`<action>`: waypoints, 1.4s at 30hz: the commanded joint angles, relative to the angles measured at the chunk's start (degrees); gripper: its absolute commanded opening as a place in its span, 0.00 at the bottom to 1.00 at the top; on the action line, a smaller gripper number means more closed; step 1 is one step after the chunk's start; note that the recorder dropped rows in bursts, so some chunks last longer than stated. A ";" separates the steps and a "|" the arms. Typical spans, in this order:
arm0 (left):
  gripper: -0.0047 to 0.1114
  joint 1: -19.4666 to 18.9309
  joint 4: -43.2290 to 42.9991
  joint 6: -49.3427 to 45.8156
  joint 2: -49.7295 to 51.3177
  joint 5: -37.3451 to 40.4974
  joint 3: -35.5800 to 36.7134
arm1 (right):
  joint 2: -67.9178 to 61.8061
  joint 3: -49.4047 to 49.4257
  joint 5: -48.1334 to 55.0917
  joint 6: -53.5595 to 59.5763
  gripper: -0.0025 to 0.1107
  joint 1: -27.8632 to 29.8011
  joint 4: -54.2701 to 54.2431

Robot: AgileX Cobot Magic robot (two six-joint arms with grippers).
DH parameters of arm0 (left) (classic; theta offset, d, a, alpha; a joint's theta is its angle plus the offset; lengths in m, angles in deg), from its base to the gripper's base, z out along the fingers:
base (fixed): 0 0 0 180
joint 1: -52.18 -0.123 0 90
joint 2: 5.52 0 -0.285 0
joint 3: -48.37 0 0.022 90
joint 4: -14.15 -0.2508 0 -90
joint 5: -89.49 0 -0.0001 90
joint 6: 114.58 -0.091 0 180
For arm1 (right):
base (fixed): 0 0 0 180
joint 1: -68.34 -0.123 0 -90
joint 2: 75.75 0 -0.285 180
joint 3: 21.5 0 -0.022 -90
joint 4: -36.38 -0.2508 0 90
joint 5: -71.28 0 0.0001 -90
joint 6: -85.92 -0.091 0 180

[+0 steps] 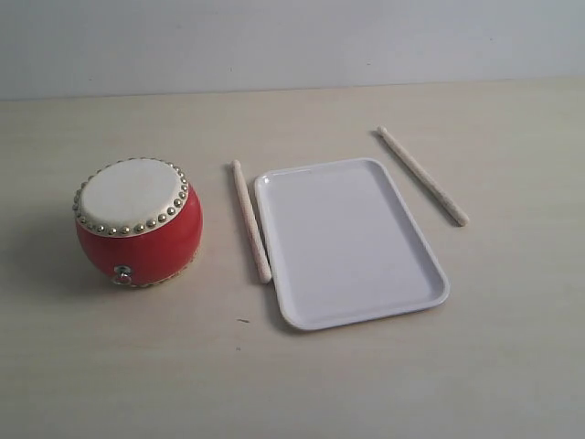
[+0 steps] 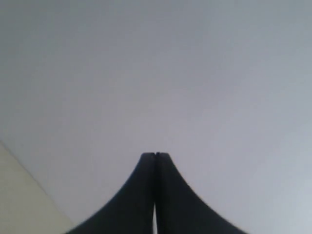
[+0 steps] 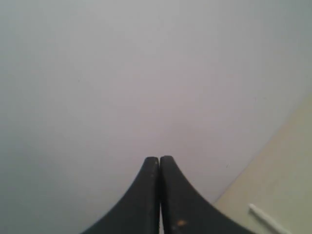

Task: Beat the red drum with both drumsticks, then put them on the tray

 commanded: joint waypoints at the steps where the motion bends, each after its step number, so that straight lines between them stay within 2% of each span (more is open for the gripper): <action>1: 0.04 0.31 16.05 -12.71 8.91 -4.72 -4.16 | -17.03 -16.63 12.29 7.09 0.02 0.28 17.36; 2: 0.04 0.31 19.06 -18.45 12.86 -4.65 -5.37 | -22.61 -21.47 17.24 8.94 0.02 0.28 19.43; 4: 0.04 0.31 19.84 -25.71 21.69 -3.52 -8.24 | -32.58 -30.11 22.98 11.28 0.02 0.28 22.80; 7: 0.04 0.31 19.84 -30.24 31.70 2.53 -12.51 | -40.31 -35.01 21.75 11.77 0.02 0.28 25.55; 11: 0.04 0.31 15.35 -36.29 44.33 15.22 -21.07 | -47.62 -38.47 18.87 12.93 0.02 0.28 25.69; 14: 0.04 0.31 9.34 -40.93 52.86 26.92 -29.17 | -52.43 -42.49 27.61 22.89 0.02 0.28 29.45; 17: 0.04 0.31 8.35 -43.76 60.51 35.34 -35.38 | -58.64 -47.06 36.99 26.91 0.02 0.28 29.45; 23: 0.04 0.42 8.35 -45.55 70.91 44.72 -42.90 | -74.09 -58.62 53.53 35.34 0.02 0.28 24.03; 30: 0.04 0.98 13.42 -50.19 76.22 48.15 -46.92 | -88.99 -68.45 64.32 44.15 0.02 0.15 14.17; 35: 0.04 0.98 19.40 -53.83 77.02 48.30 -47.20 | -93.29 -69.06 63.20 44.27 0.02 -1.60 16.31; 40: 0.04 0.98 24.66 -54.88 77.02 44.66 -47.20 | -94.00 -69.06 60.65 44.27 0.02 -1.73 16.97; 42: 0.04 0.98 27.38 -58.62 77.05 46.14 -47.50 | -94.29 -69.06 57.79 45.09 0.02 -1.73 17.08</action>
